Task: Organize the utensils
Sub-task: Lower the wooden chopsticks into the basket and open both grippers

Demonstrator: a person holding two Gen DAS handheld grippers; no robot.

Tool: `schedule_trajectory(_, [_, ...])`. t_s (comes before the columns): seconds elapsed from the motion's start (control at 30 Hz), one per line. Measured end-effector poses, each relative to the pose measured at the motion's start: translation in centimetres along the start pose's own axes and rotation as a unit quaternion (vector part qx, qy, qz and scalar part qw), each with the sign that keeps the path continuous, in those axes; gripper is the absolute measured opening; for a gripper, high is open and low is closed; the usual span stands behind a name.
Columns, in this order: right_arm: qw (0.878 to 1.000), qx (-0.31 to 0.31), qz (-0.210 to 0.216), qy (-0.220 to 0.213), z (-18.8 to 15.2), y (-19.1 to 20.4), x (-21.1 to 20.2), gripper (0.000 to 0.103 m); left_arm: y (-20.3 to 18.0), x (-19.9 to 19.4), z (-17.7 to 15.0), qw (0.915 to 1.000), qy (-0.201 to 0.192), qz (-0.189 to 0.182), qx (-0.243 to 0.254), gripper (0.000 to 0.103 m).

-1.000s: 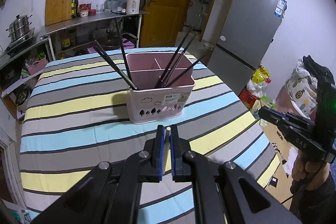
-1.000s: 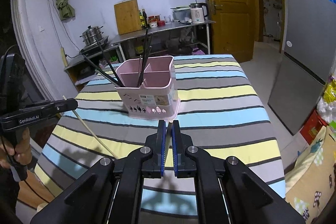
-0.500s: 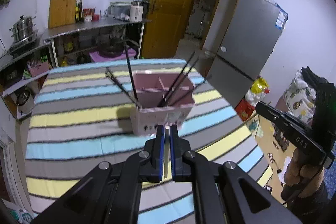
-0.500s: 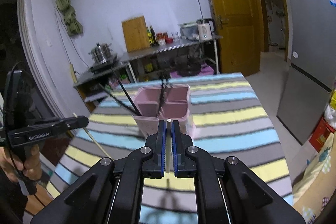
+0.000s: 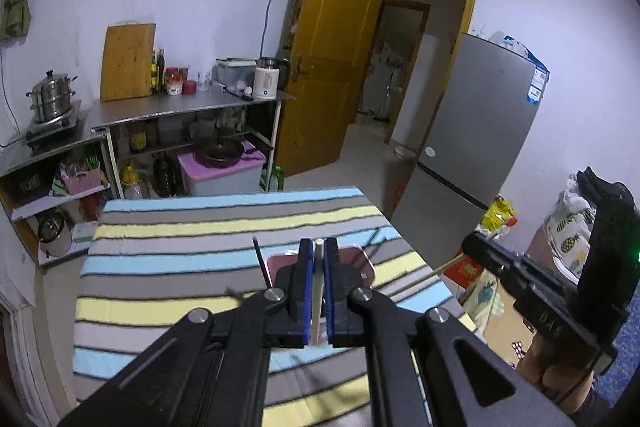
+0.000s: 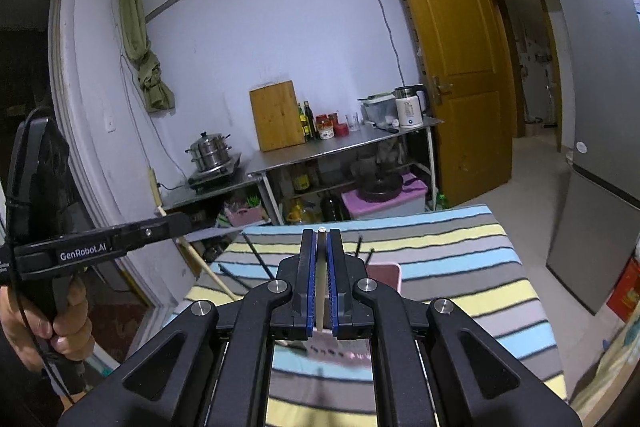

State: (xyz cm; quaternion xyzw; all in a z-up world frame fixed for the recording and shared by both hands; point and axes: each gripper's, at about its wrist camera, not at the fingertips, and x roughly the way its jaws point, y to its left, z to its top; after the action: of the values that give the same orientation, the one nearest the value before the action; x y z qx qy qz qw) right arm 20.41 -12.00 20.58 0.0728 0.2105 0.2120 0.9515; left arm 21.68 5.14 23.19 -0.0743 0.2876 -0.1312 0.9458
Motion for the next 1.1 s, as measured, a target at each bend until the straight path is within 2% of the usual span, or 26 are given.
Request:
schedule_trajectory(0.2, [1.000,-0.005,-0.004,0.007,-0.5,-0.1,2.9,0.005,1.0,2.4,0.8,0.9999,-0.008,0.007,-0.004,0.005])
schedule_trajectory(0.43, [1.000,-0.010,-0.008,0.022,-2.0,-0.2,5.7,0.005,1.7,5.5,-0.2,0.9999,-0.004,0.010,-0.008,0.005])
schedule_trajectory(0.8, [0.998,-0.014,-0.017,0.059,-4.5,-0.7,9.7,0.005,2.1,10.3,-2.7,0.9993,0.034,0.013,-0.007,0.006])
schedule_trajectory(1.1, [0.997,-0.010,-0.020,0.078,-5.6,-1.0,10.8,0.005,1.5,11.8,-3.8,0.9982,0.055,0.022,0.006,0.007])
